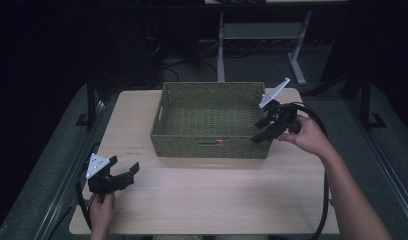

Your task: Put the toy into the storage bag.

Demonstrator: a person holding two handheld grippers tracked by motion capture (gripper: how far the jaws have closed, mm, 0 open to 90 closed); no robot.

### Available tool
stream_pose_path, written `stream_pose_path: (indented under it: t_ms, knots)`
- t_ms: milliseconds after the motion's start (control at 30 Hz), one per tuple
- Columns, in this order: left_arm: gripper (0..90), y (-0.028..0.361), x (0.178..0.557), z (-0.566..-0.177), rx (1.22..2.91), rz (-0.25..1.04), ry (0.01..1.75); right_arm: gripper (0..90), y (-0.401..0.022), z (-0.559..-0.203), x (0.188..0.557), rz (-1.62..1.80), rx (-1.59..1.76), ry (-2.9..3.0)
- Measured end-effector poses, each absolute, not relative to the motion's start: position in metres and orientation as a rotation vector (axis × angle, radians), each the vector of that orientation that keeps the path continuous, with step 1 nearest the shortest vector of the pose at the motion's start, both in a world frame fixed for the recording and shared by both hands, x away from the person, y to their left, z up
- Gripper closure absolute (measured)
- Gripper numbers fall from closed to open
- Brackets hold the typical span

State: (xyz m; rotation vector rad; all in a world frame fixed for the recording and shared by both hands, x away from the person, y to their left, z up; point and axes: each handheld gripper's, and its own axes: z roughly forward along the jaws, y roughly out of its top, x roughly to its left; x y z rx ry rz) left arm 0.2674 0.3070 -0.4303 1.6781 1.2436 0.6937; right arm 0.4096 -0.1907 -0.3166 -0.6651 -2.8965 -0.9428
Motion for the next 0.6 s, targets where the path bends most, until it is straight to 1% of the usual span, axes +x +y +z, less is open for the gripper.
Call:
stream_pose_path:
  t_ms: [233,433,600]
  knots:
    - [13.0,0.307,0.267,-0.43,1.675,0.693,1.246,27.5,-0.203,-0.327,0.391,-0.955,-0.671,-2.907]
    - [13.0,0.306,0.267,-0.431,1.678,0.691,1.242,27.1,-0.218,-0.344,0.368,-0.972,-0.708,-2.905]
    - [13.0,0.306,0.267,-0.431,1.677,0.691,1.242,26.0,-0.222,-0.358,0.354,-0.975,-0.719,-2.904]
